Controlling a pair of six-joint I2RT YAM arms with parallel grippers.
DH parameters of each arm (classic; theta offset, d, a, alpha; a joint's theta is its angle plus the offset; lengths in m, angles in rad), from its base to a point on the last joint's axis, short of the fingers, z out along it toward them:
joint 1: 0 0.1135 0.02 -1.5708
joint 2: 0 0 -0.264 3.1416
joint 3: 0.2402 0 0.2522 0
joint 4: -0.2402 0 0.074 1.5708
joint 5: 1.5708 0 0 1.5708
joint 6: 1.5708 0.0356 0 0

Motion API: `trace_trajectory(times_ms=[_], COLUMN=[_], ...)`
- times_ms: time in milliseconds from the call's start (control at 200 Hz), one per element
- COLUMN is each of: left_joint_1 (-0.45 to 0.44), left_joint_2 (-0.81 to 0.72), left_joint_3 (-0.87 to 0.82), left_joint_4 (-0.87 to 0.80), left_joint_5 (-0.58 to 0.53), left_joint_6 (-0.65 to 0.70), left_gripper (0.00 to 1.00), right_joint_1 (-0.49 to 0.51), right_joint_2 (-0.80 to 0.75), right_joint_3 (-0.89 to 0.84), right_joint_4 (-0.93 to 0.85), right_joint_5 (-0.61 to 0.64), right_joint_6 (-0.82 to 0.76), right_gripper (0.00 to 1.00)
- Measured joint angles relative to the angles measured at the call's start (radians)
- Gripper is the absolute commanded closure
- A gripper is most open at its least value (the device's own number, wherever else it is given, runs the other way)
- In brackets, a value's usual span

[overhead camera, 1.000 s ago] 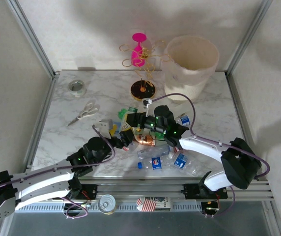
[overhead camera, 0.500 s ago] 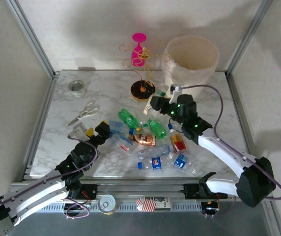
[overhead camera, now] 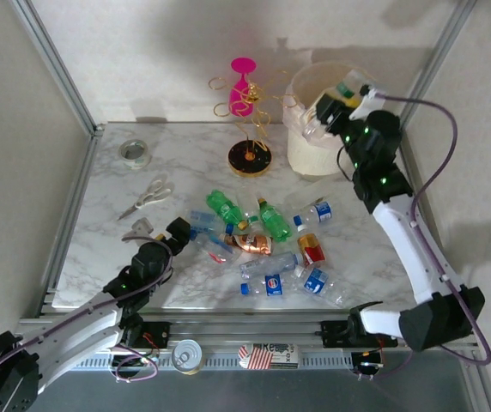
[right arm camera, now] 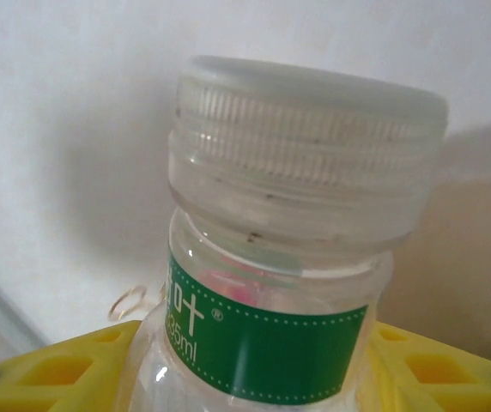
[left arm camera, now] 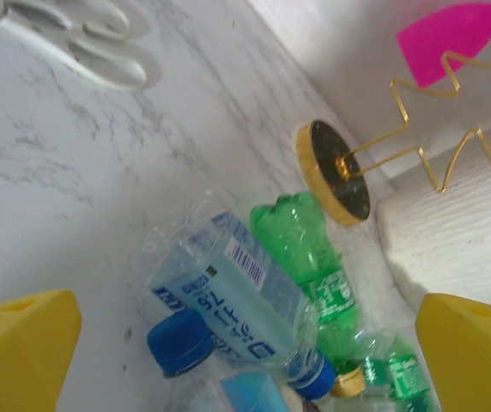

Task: Put the plastic bottles in the bin

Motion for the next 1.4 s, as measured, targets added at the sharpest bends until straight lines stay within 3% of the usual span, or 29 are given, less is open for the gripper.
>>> trace_trajectory(times_ms=[235,471,706,841,1102,1397], left_joint_1=[0.001,0.001,0.001,0.001,0.001,0.001], left_joint_2=[0.137,0.19,0.15,0.114,0.091,0.155], left_joint_3=[0.06,0.097,0.098,0.098,0.098,0.109], left_joint_4=[0.023,0.023,-0.003,-0.015,-0.014,0.024], left_joint_5=[0.108,0.177,0.182,0.182,0.178,0.194], left_joint_6=[0.019,0.04,0.049,0.049,0.048,0.049], left_gripper=[0.0,0.0,0.0,0.0,0.01,0.01], right_joint_1=[-0.119,-0.141,-0.141,-0.141,-0.138,-0.047], right_joint_2=[0.246,0.431,0.516,0.517,0.425,-0.021], right_joint_3=[0.228,0.34,0.403,0.435,0.402,-0.005], right_joint_4=[-0.017,-0.084,-0.161,-0.175,-0.194,-0.151], right_joint_5=[-0.008,-0.012,-0.035,-0.038,-0.039,-0.033], right_joint_6=[0.008,0.008,0.017,0.015,-0.001,-0.008], right_gripper=[0.46,0.43,0.13,0.04,0.01,0.01])
